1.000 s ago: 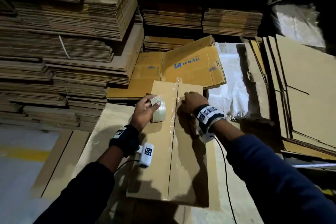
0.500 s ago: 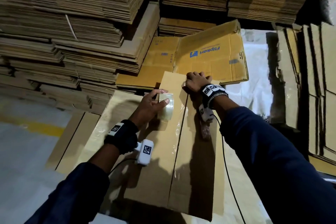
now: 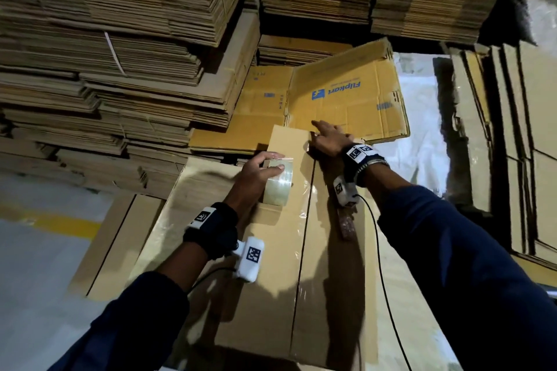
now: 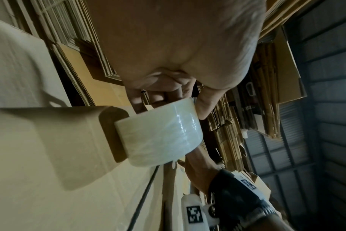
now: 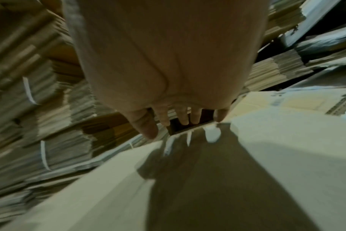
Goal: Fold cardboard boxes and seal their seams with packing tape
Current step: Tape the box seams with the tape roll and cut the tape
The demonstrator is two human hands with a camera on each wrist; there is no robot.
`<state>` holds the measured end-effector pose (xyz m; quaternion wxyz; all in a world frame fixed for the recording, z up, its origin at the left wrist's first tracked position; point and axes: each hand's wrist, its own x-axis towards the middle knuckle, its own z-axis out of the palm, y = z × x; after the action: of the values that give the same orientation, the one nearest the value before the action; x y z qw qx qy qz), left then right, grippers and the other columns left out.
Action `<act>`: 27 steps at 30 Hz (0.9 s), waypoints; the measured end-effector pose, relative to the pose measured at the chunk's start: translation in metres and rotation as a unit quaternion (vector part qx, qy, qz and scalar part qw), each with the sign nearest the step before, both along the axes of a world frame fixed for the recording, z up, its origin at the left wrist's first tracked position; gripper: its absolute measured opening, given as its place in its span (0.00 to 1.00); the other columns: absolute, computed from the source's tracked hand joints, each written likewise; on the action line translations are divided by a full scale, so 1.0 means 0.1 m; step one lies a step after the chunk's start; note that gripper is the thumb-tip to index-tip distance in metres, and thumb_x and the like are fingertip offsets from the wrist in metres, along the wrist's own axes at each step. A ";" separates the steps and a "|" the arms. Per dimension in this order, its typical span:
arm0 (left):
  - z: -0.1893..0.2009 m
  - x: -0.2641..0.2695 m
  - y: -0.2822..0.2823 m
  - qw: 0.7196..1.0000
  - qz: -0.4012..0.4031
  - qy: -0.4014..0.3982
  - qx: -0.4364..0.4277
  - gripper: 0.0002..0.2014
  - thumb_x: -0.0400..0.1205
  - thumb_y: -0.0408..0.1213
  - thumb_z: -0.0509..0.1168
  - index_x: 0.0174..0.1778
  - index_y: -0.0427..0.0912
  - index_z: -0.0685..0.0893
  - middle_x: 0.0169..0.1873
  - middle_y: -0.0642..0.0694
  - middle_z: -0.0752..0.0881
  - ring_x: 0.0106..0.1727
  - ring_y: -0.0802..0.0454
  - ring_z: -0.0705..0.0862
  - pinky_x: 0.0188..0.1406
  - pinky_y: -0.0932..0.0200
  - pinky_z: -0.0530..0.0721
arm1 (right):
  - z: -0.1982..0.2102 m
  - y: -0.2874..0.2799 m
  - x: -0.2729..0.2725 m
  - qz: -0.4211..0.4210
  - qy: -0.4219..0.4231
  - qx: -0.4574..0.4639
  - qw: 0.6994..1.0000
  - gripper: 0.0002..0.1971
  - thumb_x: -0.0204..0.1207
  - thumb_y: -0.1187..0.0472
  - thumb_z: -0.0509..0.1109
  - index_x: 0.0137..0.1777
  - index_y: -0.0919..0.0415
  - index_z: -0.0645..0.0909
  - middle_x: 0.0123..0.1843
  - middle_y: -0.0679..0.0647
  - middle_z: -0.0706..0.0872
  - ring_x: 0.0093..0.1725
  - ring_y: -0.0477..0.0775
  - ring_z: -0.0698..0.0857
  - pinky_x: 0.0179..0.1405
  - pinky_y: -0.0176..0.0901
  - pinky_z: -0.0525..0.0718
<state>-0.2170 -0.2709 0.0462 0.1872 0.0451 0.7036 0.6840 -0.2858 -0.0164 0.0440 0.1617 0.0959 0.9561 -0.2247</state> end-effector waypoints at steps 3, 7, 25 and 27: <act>0.10 -0.05 0.07 0.999 -0.041 -0.014 0.031 0.17 0.76 0.35 0.73 0.60 0.36 0.88 0.59 0.50 0.89 0.57 0.53 0.87 0.54 0.64 0.83 | 0.11 -0.09 0.32 -0.032 0.087 -0.155 0.984 0.26 0.85 0.50 0.61 0.83 0.50 0.74 0.83 0.56 0.75 0.80 0.60 0.74 0.80 0.73 0.71; 0.21 -0.09 0.13 0.995 -0.095 -0.033 0.020 0.11 0.80 0.34 0.73 0.58 0.42 0.88 0.59 0.50 0.91 0.60 0.50 0.88 0.59 0.50 0.80 | 0.35 -0.38 0.83 -0.092 0.089 -0.312 0.941 0.22 0.87 0.41 0.63 0.63 0.53 0.91 0.62 0.47 0.92 0.65 0.46 0.87 0.70 0.54 0.81; 0.30 0.15 -0.12 0.947 -0.294 0.065 -0.113 0.24 0.81 0.63 0.72 0.66 0.53 0.86 0.55 0.50 0.92 0.55 0.48 0.91 0.55 0.53 0.85 | 0.43 -0.89 1.90 -0.306 0.200 -0.397 0.842 0.07 0.78 0.63 0.81 0.46 0.69 0.94 0.44 0.63 0.95 0.46 0.60 0.94 0.52 0.55 0.92; 0.32 0.24 -0.22 0.941 -0.293 0.101 -0.135 0.31 0.73 0.74 0.71 0.60 0.53 0.88 0.52 0.50 0.93 0.52 0.49 0.92 0.53 0.50 0.87 | 0.41 -0.97 2.07 -0.323 0.193 -0.411 0.830 0.05 0.78 0.66 0.80 0.44 0.68 0.94 0.45 0.64 0.95 0.44 0.60 0.94 0.51 0.56 0.92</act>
<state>-0.1928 -0.2925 0.0783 0.3122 0.2923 0.7602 0.4892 -0.0788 -0.1138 0.0852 -0.0836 0.2789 0.7014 -0.6506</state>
